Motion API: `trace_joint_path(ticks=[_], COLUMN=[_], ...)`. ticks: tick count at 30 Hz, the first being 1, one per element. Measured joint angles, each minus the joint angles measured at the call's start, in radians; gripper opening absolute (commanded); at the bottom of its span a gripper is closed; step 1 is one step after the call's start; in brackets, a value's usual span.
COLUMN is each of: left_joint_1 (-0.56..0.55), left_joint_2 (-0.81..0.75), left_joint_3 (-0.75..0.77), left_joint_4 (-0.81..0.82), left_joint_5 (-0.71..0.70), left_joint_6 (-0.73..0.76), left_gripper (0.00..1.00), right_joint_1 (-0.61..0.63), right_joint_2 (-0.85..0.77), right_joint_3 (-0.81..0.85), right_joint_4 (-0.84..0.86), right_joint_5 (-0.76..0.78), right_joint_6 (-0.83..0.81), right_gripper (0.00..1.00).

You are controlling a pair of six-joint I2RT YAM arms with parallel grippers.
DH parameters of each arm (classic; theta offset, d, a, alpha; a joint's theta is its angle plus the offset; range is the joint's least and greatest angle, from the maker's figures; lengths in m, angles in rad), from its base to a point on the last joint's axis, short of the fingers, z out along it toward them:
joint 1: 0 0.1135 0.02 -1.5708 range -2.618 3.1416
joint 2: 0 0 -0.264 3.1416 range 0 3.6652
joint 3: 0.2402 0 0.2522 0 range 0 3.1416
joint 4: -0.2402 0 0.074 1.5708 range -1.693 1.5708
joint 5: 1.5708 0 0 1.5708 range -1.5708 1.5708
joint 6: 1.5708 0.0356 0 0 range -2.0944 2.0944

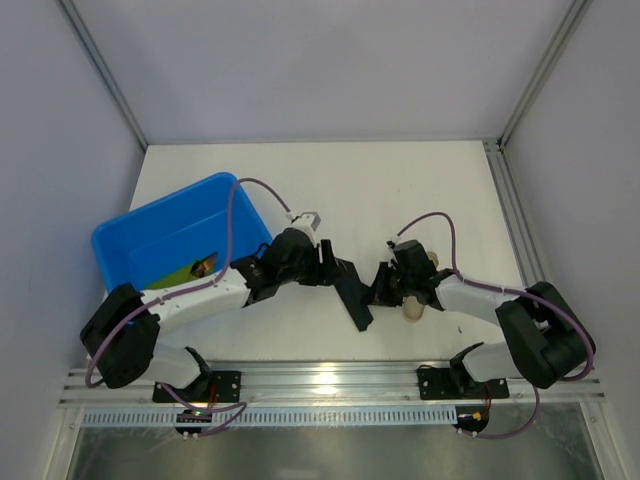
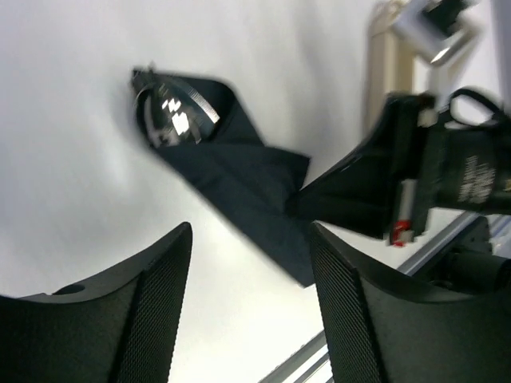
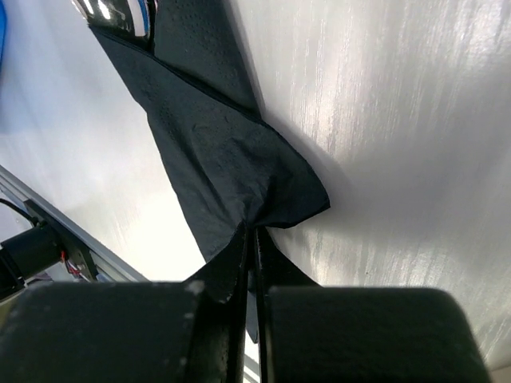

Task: Place the utensils on the paper napkin and roll it up
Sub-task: Roll the napkin at the center of the board.

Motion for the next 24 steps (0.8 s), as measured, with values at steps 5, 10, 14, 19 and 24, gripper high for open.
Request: trace_joint_path(ticks=[5, 10, 14, 19, 24], left_joint_1=[-0.042, -0.098, -0.119, -0.138, -0.139], left_joint_2=[-0.070, -0.101, -0.101, -0.094, -0.085], left_joint_3=[-0.167, -0.246, -0.260, -0.300, -0.301], left_joint_4=[-0.008, 0.000, 0.051, 0.138, 0.174], left_joint_5=[-0.059, -0.083, -0.109, -0.119, -0.126], left_joint_6=[-0.080, -0.161, -0.227, -0.293, -0.316], left_gripper=[0.70, 0.73, 0.82, 0.83, 0.82], right_joint_1=[0.000, 0.000, 0.000, 0.000, 0.000], right_joint_2=[-0.024, -0.060, -0.074, -0.081, -0.100], right_joint_3=[0.011, 0.021, 0.027, 0.028, 0.035], right_joint_4=[-0.034, -0.060, -0.070, -0.082, -0.102], right_joint_5=[-0.014, -0.016, -0.017, -0.021, -0.021], right_joint_6=[0.023, 0.046, 0.063, 0.083, 0.083], right_gripper=[0.03, 0.04, 0.04, 0.04, 0.04])
